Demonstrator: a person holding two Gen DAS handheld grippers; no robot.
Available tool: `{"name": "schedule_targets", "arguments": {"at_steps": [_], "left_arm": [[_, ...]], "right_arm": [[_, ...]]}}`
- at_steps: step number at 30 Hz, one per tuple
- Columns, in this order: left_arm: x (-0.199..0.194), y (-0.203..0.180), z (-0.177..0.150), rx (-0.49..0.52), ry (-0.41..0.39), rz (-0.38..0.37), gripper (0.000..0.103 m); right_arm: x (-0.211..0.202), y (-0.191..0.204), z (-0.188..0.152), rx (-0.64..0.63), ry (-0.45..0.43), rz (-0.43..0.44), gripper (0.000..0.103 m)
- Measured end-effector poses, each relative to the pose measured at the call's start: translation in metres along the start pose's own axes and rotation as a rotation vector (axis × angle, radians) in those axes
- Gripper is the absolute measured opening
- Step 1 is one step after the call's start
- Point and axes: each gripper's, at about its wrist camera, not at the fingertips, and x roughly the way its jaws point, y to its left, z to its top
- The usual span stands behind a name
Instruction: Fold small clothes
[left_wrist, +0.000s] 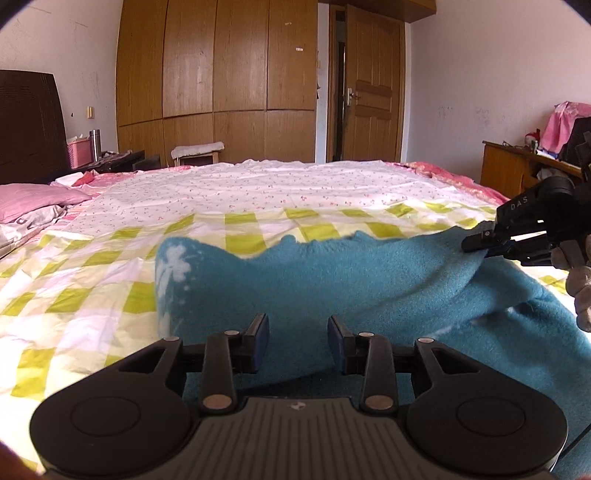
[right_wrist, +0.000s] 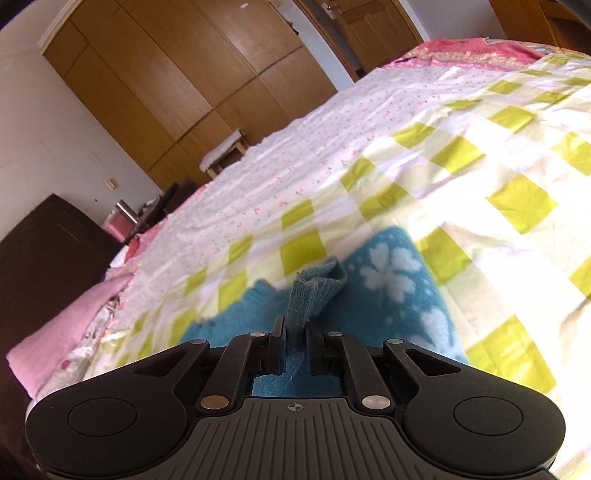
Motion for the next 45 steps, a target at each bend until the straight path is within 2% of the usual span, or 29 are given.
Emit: {"name": "schedule_targets", "arguments": {"at_steps": [3,7,14,17,19,21,25,30,34,37,40,43,45], "left_arm": [[0.005,0.000,-0.003,-0.002,0.031,0.012,0.041],[0.005,0.000,-0.001,0.005,0.031,0.021,0.041],[0.006,0.009,0.005,-0.039,0.014,0.027,0.041],[0.009,0.010,0.006,-0.046,0.024,0.038,0.041],[0.007,0.012,0.008,-0.044,0.019,0.041,0.041],[0.002,0.014,0.011,-0.033,0.009,0.053,0.041],[-0.002,0.022,0.019,-0.035,-0.015,0.073,0.041],[0.009,0.030,0.031,-0.027,-0.030,0.101,0.041],[0.027,0.031,0.033,-0.002,0.014,0.132,0.041],[0.034,0.030,0.029,0.019,0.033,0.138,0.041],[0.036,0.028,0.027,0.020,0.036,0.137,0.041],[0.036,0.026,0.028,0.015,0.037,0.134,0.041],[0.038,0.027,0.027,0.022,0.043,0.137,0.041]], "right_arm": [[-0.002,-0.009,-0.012,0.011,0.007,-0.002,0.010],[-0.009,-0.011,-0.017,0.015,0.001,0.015,0.010],[-0.025,-0.004,-0.024,-0.051,-0.082,-0.013,0.010],[-0.014,-0.008,-0.024,-0.045,-0.038,-0.048,0.010],[-0.016,-0.008,-0.026,-0.058,-0.039,-0.049,0.010],[-0.020,-0.005,-0.026,-0.074,-0.040,-0.048,0.015],[-0.033,0.001,-0.022,-0.092,-0.055,-0.039,0.016],[-0.047,0.022,-0.021,-0.212,-0.124,-0.115,0.020],[-0.044,0.021,-0.016,-0.253,-0.168,-0.199,0.022],[-0.051,0.018,-0.012,-0.233,-0.183,-0.151,0.023],[-0.050,0.034,-0.018,-0.329,-0.188,-0.108,0.023],[-0.036,0.043,-0.025,-0.376,-0.132,-0.053,0.023],[-0.025,0.046,-0.031,-0.410,-0.101,-0.048,0.023]]}}
